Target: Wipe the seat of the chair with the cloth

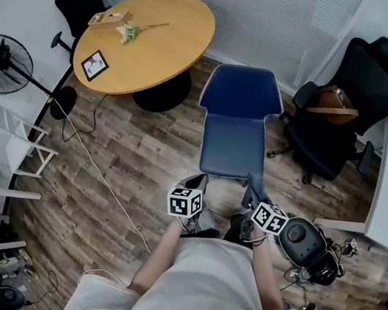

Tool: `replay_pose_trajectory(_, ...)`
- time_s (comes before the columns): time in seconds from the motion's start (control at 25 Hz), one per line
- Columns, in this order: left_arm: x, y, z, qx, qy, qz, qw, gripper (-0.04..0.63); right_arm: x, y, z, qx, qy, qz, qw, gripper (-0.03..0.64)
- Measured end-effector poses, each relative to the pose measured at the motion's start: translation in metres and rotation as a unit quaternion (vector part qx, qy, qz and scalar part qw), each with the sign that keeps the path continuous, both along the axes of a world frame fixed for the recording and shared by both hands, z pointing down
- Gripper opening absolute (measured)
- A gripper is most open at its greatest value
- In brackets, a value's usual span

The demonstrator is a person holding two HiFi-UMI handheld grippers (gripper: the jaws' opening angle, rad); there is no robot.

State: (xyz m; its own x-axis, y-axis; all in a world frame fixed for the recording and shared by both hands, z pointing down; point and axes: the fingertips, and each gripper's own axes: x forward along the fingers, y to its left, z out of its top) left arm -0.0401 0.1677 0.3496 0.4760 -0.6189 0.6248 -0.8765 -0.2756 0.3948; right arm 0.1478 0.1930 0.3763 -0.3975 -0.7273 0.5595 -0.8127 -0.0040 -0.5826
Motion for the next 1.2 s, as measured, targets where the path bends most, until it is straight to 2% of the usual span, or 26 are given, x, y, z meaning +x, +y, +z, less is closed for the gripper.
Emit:
replay_pose_trajectory(0.16, 0.004, -0.008, -0.016, 0.017, 0.001, 0.009, 0.9998, 0.026, 0.001, -0.006, -0.008, 0.011, -0.002, 0.005, 1.000, 0.054)
replay_pose_trajectory(0.32, 0.004, -0.003, -0.015, 0.010, 0.017, 0.004, 0.9998, 0.028, 0.007, 0.007, -0.007, 0.011, 0.032, -0.002, 0.999, 0.054)
replay_pose_trajectory(0.64, -0.011, 0.000, -0.011, 0.020, -0.011, -0.008, 0.9997, 0.028, 0.006, 0.011, -0.010, 0.027, 0.078, -0.020, 0.996, 0.054)
replay_pose_trajectory(1.04, 0.006, 0.006, -0.016, 0.046, -0.041, 0.034, 0.9975, 0.028, 0.003, 0.010, -0.018, 0.044, 0.094, -0.035, 0.994, 0.054)
replay_pose_trajectory(1.2, 0.007, 0.005, -0.018, 0.052, -0.042, 0.036, 0.9971, 0.028, 0.000, 0.010, -0.018, 0.044, 0.095, -0.041, 0.994, 0.054)
